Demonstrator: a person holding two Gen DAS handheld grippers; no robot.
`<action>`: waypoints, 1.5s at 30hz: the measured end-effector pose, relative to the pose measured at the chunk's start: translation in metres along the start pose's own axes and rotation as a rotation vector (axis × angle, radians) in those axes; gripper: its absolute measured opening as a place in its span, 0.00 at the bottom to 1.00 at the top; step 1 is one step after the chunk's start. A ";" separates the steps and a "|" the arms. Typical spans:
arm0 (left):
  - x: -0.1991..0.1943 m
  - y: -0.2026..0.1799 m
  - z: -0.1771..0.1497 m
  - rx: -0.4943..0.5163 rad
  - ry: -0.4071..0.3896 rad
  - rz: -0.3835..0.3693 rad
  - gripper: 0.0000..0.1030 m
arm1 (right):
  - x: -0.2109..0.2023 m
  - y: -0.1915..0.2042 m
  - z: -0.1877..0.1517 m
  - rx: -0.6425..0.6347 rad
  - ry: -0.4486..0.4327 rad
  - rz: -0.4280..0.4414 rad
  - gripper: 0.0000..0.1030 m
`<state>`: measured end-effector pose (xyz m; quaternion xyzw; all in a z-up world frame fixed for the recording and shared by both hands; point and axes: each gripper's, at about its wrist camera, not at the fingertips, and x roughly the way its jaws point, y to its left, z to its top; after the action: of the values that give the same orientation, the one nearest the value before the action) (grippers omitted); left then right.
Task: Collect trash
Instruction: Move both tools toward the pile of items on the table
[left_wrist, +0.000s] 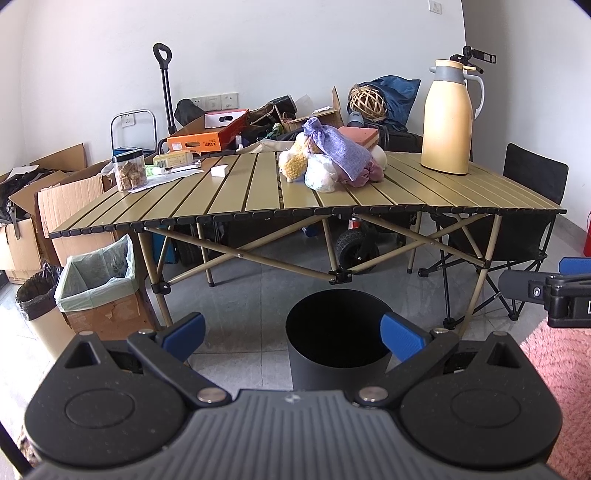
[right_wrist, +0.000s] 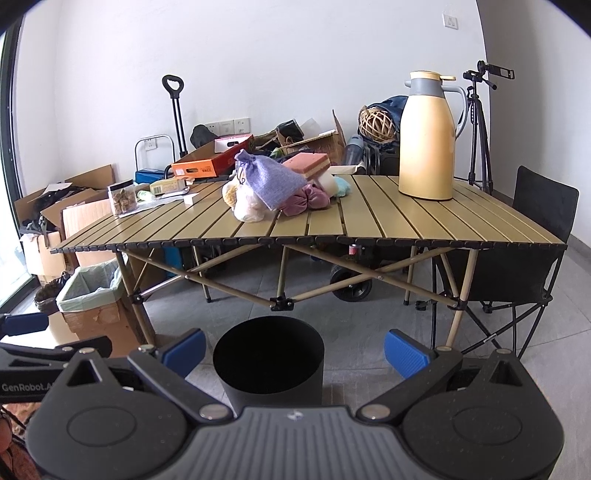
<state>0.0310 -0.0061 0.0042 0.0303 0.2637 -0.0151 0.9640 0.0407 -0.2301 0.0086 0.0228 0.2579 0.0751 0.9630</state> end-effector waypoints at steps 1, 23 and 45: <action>0.002 0.000 0.002 0.000 0.001 0.000 1.00 | 0.003 -0.001 0.001 -0.001 -0.001 0.000 1.00; 0.071 0.002 0.052 -0.002 -0.020 0.009 1.00 | 0.072 -0.008 0.040 0.011 -0.024 0.000 1.00; 0.170 0.000 0.111 0.021 -0.060 0.018 1.00 | 0.157 -0.027 0.093 0.015 -0.122 -0.002 1.00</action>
<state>0.2339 -0.0161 0.0127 0.0421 0.2345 -0.0102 0.9712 0.2250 -0.2322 0.0095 0.0342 0.1992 0.0705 0.9768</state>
